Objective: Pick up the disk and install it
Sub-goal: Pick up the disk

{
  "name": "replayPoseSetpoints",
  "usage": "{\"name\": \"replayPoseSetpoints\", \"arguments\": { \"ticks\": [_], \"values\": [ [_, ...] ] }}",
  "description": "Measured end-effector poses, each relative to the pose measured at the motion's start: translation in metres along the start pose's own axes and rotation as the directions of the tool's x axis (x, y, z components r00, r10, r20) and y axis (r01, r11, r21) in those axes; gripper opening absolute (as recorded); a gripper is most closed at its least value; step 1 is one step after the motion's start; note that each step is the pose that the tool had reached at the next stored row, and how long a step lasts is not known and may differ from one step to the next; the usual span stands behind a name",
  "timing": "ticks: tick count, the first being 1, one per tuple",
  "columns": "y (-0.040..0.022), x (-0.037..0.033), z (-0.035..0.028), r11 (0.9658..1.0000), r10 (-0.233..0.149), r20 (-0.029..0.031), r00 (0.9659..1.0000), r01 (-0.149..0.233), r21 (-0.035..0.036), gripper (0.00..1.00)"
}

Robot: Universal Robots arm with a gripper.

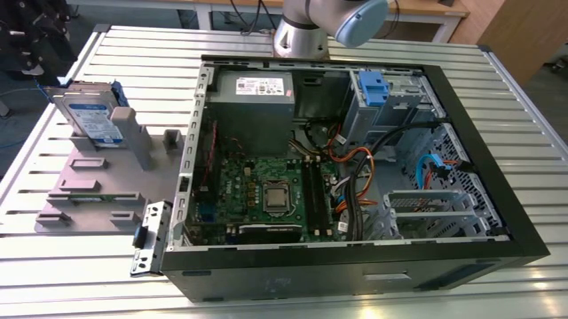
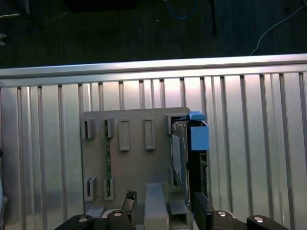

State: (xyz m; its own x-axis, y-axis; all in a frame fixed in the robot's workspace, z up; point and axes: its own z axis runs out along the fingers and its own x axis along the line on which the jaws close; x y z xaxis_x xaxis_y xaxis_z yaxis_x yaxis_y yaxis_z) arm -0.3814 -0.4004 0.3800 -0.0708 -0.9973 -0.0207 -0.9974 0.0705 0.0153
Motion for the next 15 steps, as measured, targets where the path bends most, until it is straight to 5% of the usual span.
{"name": "replayPoseSetpoints", "arguments": {
  "ticks": [5,7,15],
  "values": [
    [0.0,0.0,0.0,1.0,-0.001,0.0,1.0,0.001,-0.0001,0.59],
    [0.0001,0.0002,0.0203,1.0,-0.001,0.0,1.0,0.001,0.0,0.59],
    [0.002,-0.0004,0.0217,1.0,-0.001,0.0,1.0,0.001,0.0,0.59]
  ]
}}
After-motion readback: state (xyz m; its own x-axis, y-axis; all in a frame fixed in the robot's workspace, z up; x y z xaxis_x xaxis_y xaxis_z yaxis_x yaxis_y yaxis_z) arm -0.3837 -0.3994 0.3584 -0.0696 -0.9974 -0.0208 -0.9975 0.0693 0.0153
